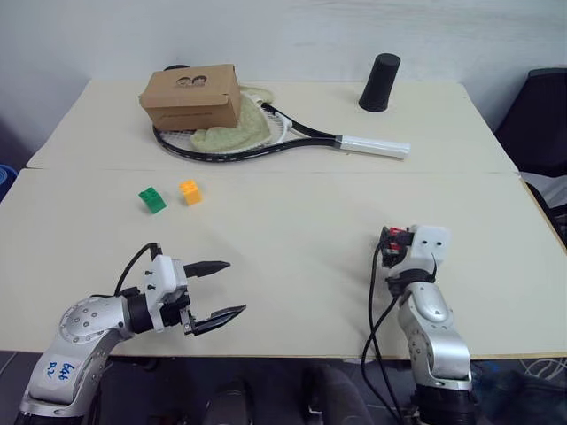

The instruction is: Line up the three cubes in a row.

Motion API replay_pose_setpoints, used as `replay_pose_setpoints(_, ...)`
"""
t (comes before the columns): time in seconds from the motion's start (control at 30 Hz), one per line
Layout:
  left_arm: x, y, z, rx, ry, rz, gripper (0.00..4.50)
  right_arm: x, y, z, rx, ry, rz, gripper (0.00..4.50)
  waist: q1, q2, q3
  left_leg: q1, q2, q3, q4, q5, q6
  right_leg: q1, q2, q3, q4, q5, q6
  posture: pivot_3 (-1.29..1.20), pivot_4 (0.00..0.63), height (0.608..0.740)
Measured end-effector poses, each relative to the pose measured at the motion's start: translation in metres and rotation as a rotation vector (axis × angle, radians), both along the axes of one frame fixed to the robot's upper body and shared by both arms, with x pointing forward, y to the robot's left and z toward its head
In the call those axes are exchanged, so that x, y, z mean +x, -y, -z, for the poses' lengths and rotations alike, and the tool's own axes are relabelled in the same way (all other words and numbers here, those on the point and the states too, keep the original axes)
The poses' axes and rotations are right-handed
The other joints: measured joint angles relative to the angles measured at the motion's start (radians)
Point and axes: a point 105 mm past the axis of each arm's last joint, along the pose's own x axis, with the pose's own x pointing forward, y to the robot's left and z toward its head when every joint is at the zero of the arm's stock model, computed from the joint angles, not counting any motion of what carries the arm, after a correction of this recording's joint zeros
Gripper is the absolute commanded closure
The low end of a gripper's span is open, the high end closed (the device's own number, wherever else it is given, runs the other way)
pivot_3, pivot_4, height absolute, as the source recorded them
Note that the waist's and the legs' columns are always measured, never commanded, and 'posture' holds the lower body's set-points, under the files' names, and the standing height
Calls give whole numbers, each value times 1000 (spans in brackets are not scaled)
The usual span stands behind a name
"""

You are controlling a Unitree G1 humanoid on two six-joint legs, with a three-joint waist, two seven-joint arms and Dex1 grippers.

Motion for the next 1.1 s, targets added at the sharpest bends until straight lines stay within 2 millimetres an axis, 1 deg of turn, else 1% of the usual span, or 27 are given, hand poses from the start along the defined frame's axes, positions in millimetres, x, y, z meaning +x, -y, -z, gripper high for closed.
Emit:
replay_pose_setpoints(0.07,0,0,0,3,4,-1,0,2,-2,-2,25,3,-14,3027,-3,0,0,0,0,0,0,0,0,0,0,0,0,0,0,0,150,740)
replay_pose_setpoints(0.1,0,0,0,3,4,-2,0,5,-7,-6,48,18,-57,3027,-4,0,0,0,0,0,0,0,0,0,0,0,0,0,0,0,150,740)
replay_pose_setpoints(0.13,1,0,0,3,7,-4,0,10,-17,-18,58,55,-165,3027,-8,0,0,0,0,0,0,0,0,0,0,0,0,0,0,0,150,740)
replay_pose_setpoints(0.17,1,0,-1,3,8,-5,0,11,-21,-23,52,71,-205,3027,-9,0,0,0,0,0,0,0,0,0,0,0,0,0,0,0,150,740)
replay_pose_setpoints(0.23,1,-2,-1,4,11,-17,0,14,-39,-44,-35,119,-458,3027,-7,1,1,0,0,0,0,0,1,0,1,0,-1,0,0,0,150,740)
replay_pose_setpoints(0.27,1,-3,-1,4,12,-22,0,14,-42,-51,-56,135,-531,3027,-6,1,1,0,0,-1,0,-1,1,0,2,0,-1,0,0,0,150,740)
replay_pose_setpoints(0.3,0,-6,-1,5,11,-31,0,12,-49,-56,-93,142,-658,3027,-5,1,1,-1,1,-1,0,-1,1,0,2,-1,-2,0,0,0,150,740)
replay_pose_setpoints(0.37,0,-11,0,8,11,-53,0,-3,-71,-58,-205,119,-1009,3027,-4,1,1,-1,1,0,0,-1,2,0,3,-1,-3,0,0,0,150,740)
replay_pose_setpoints(0.43,-2,-14,2,10,4,-69,0,-23,-89,-54,-268,90,-1337,3027,-5,1,1,-1,2,-1,0,-1,2,0,4,-1,-3,0,0,0,150,740)
replay_pose_setpoints(0.47,-3,-14,3,10,0,-72,0,-26,-92,-51,-274,79,-1410,3027,-5,1,1,-1,2,-1,0,-1,2,0,4,-1,-3,0,0,0,150,740)
replay_pose_setpoints(0.53,-4,-17,4,12,-9,-87,0,-26,-99,-38,-288,23,-1570,3027,-5,1,1,-1,2,0,2,-1,2,0,3,-1,-2,0,0,0,150,740)
replay_pose_setpoints(0.63,-7,-21,6,15,-18,-112,0,-21,-98,-21,-298,-42,-1655,3027,-4,0,2,-1,1,0,2,-1,2,0,2,-1,-2,0,0,0,150,740)
replay_pose_setpoints(0.73,-9,-23,7,20,-23,-126,0,-17,-99,-12,-308,-51,-1677,3027,-2,0,2,-1,1,-1,2,-1,2,0,1,-1,-2,0,0,0,150,740)
replay_pose_setpoints(0.87,-12,-24,2,25,-3,-142,0,-15,-99,0,-315,-67,-1685,3027,-2,0,2,-1,1,0,2,-1,2,0,0,-1,-2,0,0,0,150,740)
replay_pose_setpoints(0.97,-12,-25,2,27,-7,-150,0,-14,-101,3,-349,-26,-1686,3027,-3,0,2,-1,1,-1,2,-1,2,0,0,-2,-1,0,0,0,150,740)
replay_pose_setpoints(1.03,-13,-24,1,28,-4,-147,0,-14,-102,3,-356,-8,-1686,2299,-6,0,2,0,1,-1,1,-1,1,0,0,-1,-1,0,0,0,150,740)
replay_pose_setpoints(1.1,-13,-24,0,29,1,-145,0,-14,-102,5,-352,-16,-1682,2037,-6,0,2,0,1,-1,1,-1,1,0,0,-1,-1,0,0,0,150,740)
